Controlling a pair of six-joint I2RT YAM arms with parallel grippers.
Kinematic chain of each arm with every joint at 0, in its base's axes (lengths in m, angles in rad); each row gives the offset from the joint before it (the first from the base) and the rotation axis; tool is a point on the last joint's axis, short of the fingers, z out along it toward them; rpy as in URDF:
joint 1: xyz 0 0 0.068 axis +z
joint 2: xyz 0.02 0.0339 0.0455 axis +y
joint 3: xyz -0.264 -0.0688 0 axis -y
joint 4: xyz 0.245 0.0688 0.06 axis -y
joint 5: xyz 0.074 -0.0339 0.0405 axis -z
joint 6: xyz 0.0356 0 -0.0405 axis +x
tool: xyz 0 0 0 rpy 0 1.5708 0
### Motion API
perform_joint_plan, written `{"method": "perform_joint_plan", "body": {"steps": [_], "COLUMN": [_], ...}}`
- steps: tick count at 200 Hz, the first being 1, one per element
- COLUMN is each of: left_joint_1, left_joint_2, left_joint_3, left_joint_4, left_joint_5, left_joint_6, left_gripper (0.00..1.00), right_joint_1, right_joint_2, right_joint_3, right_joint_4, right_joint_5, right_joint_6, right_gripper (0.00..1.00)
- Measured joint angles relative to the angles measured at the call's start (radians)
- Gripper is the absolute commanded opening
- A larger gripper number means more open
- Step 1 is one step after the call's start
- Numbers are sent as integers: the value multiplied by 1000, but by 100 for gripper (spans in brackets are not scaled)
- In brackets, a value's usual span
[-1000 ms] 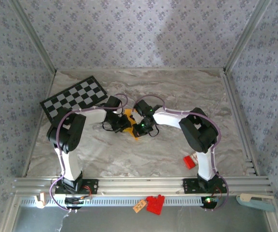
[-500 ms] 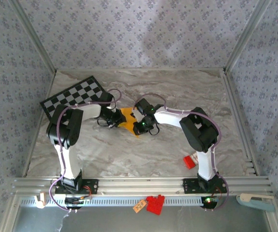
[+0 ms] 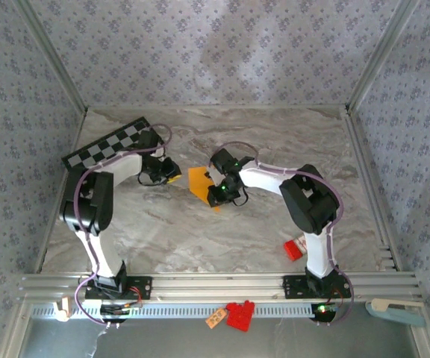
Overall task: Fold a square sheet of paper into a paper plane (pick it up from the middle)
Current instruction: Third fold the triangle at the center of the table, then fourth fold the wing at the center of the table.
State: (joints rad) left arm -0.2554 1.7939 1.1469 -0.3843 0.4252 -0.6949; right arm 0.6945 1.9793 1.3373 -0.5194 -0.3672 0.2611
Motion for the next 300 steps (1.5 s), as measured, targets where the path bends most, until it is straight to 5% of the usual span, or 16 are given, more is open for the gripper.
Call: {"method": "perform_joint_plan", "body": {"steps": [51,92,253,300], "left_joint_1": [-7,-42,-101,-106], "left_joint_2": [-168,-171,-43,-4], "left_joint_3": [-167,-247,-272,-259], "left_joint_4": [102,172,379,381], "left_joint_5": [16,37,148,166], "left_joint_6": [-158,-268,-418,-411], "left_gripper": [47,52,45,35], "right_joint_1": [2,27,5,3], "right_joint_2": [-118,-108,24,24], "right_joint_3": [8,9,10,10], "right_joint_4": [23,41,33,33], "right_joint_5": [10,30,107,106], "right_joint_6": [50,95,121,122], "right_gripper": [30,31,27,26]}}
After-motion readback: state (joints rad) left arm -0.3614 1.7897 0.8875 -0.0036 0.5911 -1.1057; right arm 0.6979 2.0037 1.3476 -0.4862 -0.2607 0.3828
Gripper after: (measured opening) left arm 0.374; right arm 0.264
